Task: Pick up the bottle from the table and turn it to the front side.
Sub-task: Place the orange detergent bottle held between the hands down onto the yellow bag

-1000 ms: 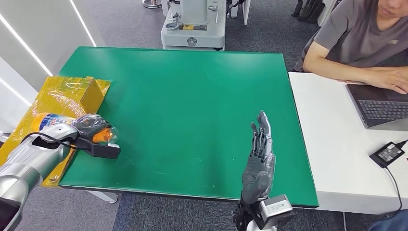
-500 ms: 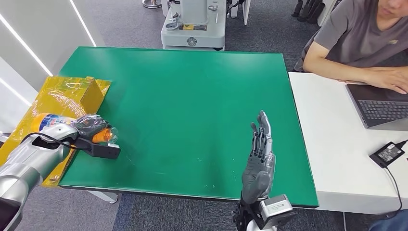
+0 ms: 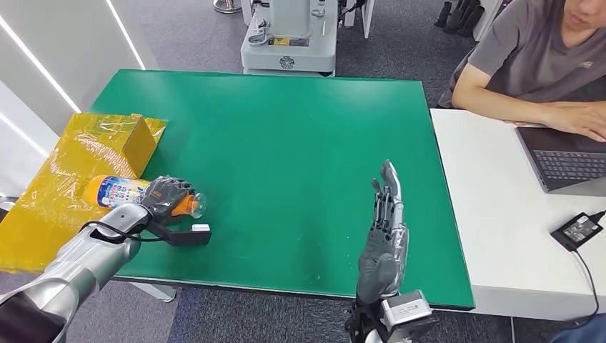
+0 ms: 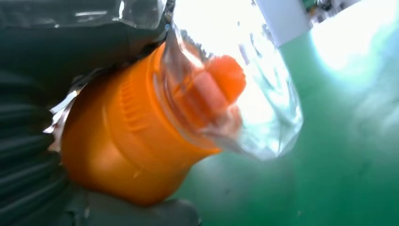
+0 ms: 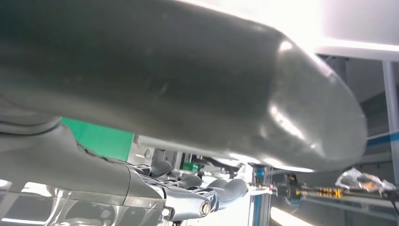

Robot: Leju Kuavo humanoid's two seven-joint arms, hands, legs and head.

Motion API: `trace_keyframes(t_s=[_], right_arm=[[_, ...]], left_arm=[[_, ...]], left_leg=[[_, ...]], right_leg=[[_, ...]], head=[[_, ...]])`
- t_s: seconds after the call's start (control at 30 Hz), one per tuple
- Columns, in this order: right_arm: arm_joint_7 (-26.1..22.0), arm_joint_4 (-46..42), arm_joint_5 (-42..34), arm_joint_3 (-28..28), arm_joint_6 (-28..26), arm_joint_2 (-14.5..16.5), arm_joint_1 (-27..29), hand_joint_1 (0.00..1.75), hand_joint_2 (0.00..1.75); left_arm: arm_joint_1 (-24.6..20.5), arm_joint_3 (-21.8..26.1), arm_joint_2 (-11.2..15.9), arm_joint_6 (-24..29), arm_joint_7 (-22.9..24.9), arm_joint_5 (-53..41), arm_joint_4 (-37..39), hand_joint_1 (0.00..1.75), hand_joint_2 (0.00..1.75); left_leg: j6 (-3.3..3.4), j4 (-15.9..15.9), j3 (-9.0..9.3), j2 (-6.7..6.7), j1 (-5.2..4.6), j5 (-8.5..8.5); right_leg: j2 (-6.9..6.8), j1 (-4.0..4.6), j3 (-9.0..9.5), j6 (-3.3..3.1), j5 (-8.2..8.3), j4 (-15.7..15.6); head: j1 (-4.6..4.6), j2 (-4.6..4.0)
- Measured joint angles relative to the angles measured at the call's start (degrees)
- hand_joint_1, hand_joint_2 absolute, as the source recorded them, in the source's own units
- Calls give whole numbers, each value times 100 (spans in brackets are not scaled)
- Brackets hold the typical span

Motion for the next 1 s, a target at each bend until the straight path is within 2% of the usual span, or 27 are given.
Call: trace_keyframes(t_s=[0.13, 0.17, 0.27, 0.3, 1.0], right_arm=[[11, -20, 0, 4, -16, 0, 0, 0, 0], [12, -24, 0, 5, -18, 0, 0, 0, 0], [13, -28, -2, 7, -15, 0, -3, 0, 0], [13, -28, -5, 8, -6, 0, -5, 0, 0], [-45, 9, -93, 32, 80, 0, -81, 0, 0]], left_arm=[[1, 39, -86, -19, -35, 4, 45, 175, 175], [1, 48, -99, -21, -51, 7, 55, 165, 175], [0, 65, -133, -39, -81, 14, 78, 41, 175], [1, 73, -143, -51, -81, 14, 86, 7, 175], [-1, 139, -198, -91, -34, -46, 144, 0, 175]], left_leg=[[-1, 0, 7, 0, 1, 1], [-1, 0, 8, 0, 1, 2], [-2, -1, 14, -3, 1, 3], [-3, -1, 15, -6, 1, 3], [-3, -3, 32, -14, 2, 4]], right_leg=[[-4, 0, 5, 0, 0, 0], [-5, 1, 6, 0, 0, 1], [-7, 1, 11, -1, 0, 5], [-9, 1, 13, -1, 0, 6], [-17, 2, 32, -3, -2, 8]], head=[[1, 0], [-1, 0], [-1, 0], [-1, 0], [-1, 0]])
